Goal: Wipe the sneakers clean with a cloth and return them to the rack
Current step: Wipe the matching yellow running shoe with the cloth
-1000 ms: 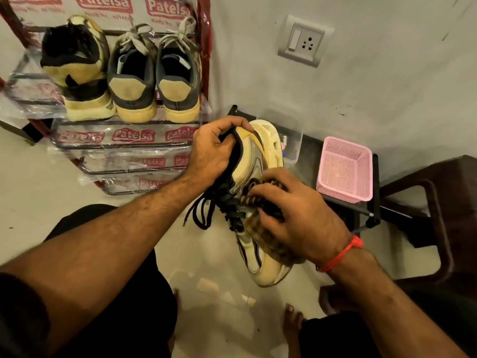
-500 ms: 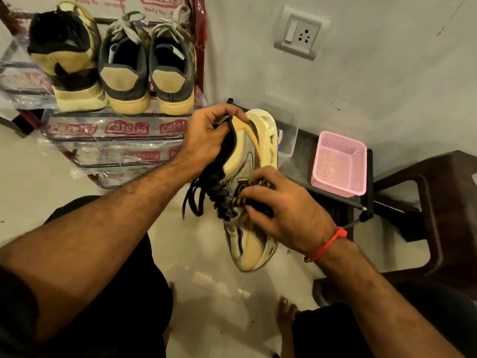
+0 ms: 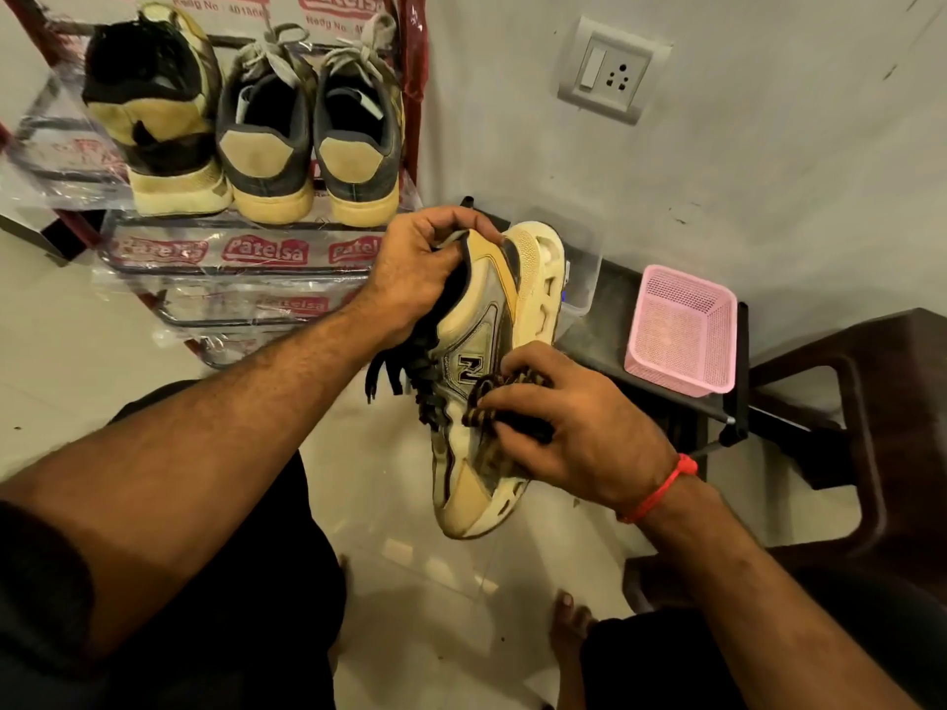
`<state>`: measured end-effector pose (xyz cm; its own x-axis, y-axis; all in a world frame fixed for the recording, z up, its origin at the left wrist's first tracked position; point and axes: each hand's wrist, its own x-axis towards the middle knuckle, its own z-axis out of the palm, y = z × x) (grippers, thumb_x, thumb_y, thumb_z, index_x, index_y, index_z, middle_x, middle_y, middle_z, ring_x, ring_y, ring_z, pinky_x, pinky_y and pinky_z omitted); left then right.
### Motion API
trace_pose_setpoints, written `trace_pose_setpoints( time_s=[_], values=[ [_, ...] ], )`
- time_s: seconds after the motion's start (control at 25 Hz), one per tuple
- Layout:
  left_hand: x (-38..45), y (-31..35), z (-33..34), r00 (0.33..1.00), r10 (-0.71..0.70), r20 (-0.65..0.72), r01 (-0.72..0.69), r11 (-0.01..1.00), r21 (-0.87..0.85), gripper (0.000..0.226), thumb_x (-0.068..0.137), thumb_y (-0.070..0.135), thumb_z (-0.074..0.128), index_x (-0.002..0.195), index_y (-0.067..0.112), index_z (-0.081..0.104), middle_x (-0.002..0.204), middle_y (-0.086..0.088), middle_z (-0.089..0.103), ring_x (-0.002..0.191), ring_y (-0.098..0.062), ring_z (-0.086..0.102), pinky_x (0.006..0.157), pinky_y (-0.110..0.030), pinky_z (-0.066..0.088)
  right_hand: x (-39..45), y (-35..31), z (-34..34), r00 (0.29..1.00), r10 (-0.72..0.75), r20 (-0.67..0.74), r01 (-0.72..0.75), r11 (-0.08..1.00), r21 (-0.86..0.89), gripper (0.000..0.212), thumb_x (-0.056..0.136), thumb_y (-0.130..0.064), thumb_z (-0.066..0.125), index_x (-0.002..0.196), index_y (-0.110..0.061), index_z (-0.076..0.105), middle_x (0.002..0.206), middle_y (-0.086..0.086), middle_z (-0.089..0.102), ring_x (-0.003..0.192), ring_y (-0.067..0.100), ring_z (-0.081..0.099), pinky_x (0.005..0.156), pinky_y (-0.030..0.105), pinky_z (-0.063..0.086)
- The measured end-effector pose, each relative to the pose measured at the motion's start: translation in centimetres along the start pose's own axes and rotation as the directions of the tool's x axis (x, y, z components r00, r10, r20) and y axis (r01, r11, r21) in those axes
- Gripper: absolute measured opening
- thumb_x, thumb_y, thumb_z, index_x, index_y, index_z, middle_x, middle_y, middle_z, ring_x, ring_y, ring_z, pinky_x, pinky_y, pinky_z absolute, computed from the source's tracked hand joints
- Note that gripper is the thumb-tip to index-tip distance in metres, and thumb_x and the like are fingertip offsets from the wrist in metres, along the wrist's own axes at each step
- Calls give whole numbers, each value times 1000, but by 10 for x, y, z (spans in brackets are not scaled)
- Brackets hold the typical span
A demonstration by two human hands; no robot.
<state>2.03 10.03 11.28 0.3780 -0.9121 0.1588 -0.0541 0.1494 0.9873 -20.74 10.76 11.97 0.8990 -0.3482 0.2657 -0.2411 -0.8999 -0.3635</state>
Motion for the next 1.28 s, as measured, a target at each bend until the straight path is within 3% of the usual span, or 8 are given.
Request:
trace_pose_setpoints(
  time_s=[0.08,0.28,0.44,0.68,0.84,1.0,1.2,1.28],
  values=[
    [0,2,0,999,-12,37,13,1000,-7,22,96,-2,61,93,16,74,96,0,78,91,-15,75,80,-28,59,1,2,-3,999,33,-35,-33,999,-9,37,93,-37,53,114,-13,71,122,10,57,106,25,62,83,34,61],
    [-6,5,11,990,32,139,-30,999,-15,16,96,0,62,96,11,73,96,0,76,87,-11,74,76,-24,58,7,11,-17,935,208,-288,-209,978,25,33,93,-31,59,119,-13,71,123,11,58,109,19,57,90,17,49],
    [-1,-1,3,995,30,94,-39,994,102,13,96,1,65,99,9,74,96,0,77,85,-10,75,76,-23,59,2,3,-9,986,120,-119,-110,990,85,35,91,-36,59,116,-15,72,118,8,61,104,19,60,86,25,55],
    [6,-10,-4,998,14,59,-32,948,316,18,92,7,71,97,23,77,99,7,77,96,-6,73,93,-34,59,3,13,-18,918,366,-150,-308,899,310,35,93,-35,69,126,-25,65,118,-2,58,111,12,57,96,18,49],
    [0,-9,5,988,-39,147,-25,912,409,15,89,14,76,98,26,77,102,11,76,101,-4,71,95,-35,59,-1,17,-14,953,302,12,-298,934,195,55,92,-54,55,144,-40,44,122,0,56,110,16,57,93,35,55],
    [-5,-5,12,966,-80,246,-41,893,449,20,88,11,78,106,18,74,99,9,77,93,1,73,90,-29,60,-1,22,-20,939,262,223,-276,961,32,58,93,-59,48,147,-45,37,121,-1,57,106,18,59,90,40,56],
    [-11,-4,21,924,-120,362,-68,883,465,23,83,13,82,102,24,73,96,8,78,91,1,73,93,-30,59,-1,11,-20,892,234,386,-176,968,-181,61,91,-64,37,148,-53,19,130,-4,54,106,19,60,85,39,57],
    [-14,-4,24,905,-144,401,-75,872,483,23,82,15,83,99,26,72,94,10,78,91,2,73,96,-33,58,0,6,-16,874,249,417,-146,954,-264,56,91,-64,36,145,-50,28,130,-6,54,105,20,61,82,39,57]
  ],
)
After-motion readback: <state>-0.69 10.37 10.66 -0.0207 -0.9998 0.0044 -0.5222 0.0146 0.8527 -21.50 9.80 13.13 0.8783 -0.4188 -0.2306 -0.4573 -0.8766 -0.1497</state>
